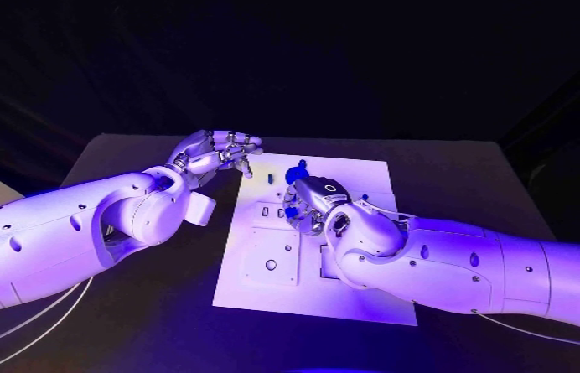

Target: Assemble the parts on the task board

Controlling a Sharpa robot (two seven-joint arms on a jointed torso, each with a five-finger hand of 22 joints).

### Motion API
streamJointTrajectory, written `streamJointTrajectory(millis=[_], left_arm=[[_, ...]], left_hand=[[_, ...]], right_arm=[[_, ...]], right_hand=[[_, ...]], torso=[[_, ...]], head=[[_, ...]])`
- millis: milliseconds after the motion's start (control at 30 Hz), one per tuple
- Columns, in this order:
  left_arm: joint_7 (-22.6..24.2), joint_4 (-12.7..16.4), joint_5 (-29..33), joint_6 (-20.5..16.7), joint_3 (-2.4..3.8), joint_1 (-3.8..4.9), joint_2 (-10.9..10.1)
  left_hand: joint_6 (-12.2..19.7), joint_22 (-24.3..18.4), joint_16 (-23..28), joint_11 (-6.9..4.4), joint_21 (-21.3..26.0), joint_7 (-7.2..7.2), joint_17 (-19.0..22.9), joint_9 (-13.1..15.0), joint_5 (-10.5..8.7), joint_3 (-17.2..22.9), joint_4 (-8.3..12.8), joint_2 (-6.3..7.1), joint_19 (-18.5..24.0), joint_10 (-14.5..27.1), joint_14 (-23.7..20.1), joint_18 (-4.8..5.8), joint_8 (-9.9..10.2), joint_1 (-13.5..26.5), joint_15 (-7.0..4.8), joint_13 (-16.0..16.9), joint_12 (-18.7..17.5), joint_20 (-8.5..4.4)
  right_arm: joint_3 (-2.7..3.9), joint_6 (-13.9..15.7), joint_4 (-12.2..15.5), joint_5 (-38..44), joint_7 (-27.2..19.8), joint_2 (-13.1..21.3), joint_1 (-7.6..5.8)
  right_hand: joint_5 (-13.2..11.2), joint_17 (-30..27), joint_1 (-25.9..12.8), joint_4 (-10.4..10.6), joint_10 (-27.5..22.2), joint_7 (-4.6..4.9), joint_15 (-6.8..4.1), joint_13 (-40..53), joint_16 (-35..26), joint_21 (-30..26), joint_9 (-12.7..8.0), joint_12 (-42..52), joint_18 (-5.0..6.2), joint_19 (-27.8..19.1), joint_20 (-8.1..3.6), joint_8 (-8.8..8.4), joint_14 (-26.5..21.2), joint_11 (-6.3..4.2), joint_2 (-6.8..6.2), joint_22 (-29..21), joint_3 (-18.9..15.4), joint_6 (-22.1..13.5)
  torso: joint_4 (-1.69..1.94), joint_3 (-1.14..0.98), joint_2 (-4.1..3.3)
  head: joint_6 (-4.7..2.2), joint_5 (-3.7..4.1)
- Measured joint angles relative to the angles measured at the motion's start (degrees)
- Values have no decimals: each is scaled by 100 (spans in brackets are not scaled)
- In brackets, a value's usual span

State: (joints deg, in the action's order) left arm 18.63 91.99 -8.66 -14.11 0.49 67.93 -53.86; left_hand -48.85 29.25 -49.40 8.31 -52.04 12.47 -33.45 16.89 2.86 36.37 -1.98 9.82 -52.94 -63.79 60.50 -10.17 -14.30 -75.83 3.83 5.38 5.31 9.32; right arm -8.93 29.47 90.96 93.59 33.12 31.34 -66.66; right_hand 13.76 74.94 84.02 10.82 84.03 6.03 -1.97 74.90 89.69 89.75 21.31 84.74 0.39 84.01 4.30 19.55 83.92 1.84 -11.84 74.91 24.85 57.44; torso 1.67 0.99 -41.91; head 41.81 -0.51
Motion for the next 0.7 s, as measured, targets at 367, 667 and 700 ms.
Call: streamJointTrajectory(millis=[367,667,700], left_arm=[[-14,-26,-1,1,-43,-1,-60],[-42,-156,3,29,-120,-24,-55],[-48,-176,4,36,-129,-30,-49]], left_hand=[[33,16,0,0,-45,-9,14,11,0,40,40,-7,43,0,0,0,0,68,0,0,0,0],[33,16,0,0,-45,-10,19,21,0,40,40,2,42,0,0,0,0,125,0,10,0,0],[33,16,0,0,-45,-9,19,23,0,40,40,3,42,0,0,0,0,157,0,14,0,0]], right_arm=[[38,889,284,-983,-1463,474,-3],[107,1362,621,-2291,-3013,991,-56],[110,1384,642,-2411,-3144,1031,-60]], right_hand=[[-28,-1,-234,16,0,56,0,0,0,0,32,0,0,0,0,30,0,0,-6,0,111,-121],[-48,-2,-370,33,0,94,0,0,0,0,76,-31,0,0,1,-33,0,0,17,-1,173,-201],[10,-2,-470,45,-2,112,1,0,0,0,72,-44,0,0,1,-56,0,3,15,-1,179,-219]], torso=[[-6,-9,10],[-23,-25,43],[-24,-26,50]], head=[[-57,-18],[-131,-44],[-135,-49]])
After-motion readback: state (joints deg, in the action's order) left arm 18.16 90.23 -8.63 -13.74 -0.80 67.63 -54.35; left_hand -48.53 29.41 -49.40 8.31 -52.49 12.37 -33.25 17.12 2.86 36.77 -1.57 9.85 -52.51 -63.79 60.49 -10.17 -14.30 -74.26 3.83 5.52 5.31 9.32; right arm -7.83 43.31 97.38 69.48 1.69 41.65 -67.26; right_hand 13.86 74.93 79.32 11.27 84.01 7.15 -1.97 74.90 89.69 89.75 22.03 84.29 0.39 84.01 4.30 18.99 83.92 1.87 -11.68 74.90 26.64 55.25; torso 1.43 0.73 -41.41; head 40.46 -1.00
